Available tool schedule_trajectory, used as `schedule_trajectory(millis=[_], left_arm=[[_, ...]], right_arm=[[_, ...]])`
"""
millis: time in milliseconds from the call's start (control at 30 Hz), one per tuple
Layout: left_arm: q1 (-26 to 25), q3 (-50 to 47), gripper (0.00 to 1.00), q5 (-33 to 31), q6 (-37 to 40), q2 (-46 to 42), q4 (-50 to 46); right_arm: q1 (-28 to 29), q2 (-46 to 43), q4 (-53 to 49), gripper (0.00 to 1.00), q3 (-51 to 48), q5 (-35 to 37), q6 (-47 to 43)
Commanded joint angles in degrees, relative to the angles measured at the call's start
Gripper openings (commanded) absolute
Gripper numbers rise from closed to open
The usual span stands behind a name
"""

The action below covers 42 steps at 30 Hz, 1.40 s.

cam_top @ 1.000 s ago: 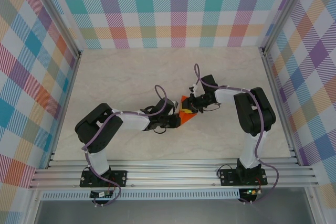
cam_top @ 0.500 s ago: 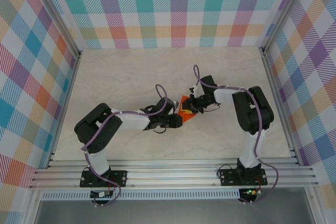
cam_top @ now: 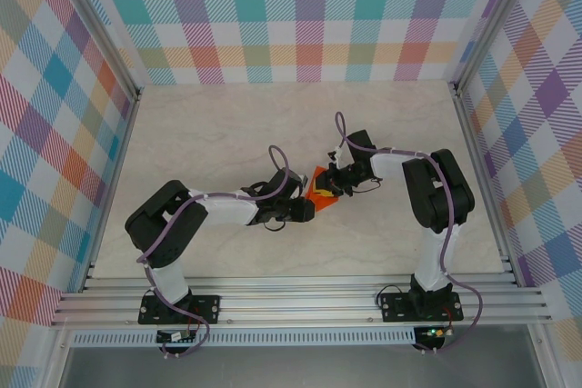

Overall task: Fold a paper plane with a square sheet of paper (pick it up from the middle)
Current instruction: Fourth fold the wing at the center of the table.

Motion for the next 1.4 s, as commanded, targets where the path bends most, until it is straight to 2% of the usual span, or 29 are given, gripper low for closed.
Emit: schedule_trajectory(millis=[0,533,700,800,933,1067,1367], left_arm=[[0.5,0.7,0.35,-2.4,1.6,-0.9,-3.9],[0.5,2.8,0.28,-6.1,5.3,0.1,-8.8],[0.5,3.5,0.18,-6.5,5.7,1.0,-9.6],[0.4,3.7,0.12,-5.7,5.7,1.3,-9.6],[0.4,3.5,0.08,-1.7,4.4,1.0,-7.3],[0.4,3.2,0.08,1.3,1.6,1.4,-4.5],[0.5,1.2,0.08,3.1,-4.3,1.7,0.5]], right_arm=[[0.2,0.6,-0.8,0.17,1.5,0.2,-0.1],[0.2,0.7,-0.8,0.17,1.5,0.1,-0.1],[0.2,0.7,-0.9,0.17,1.5,0.1,-0.1],[0.2,0.5,-1.1,0.16,1.6,0.1,-0.2],[0.2,0.0,-1.2,0.16,1.6,-0.5,-0.3],[0.2,-1.3,-0.4,0.17,1.0,-1.6,-0.3],[0.2,-2.2,-0.2,0.18,-0.1,-1.6,-0.2]])
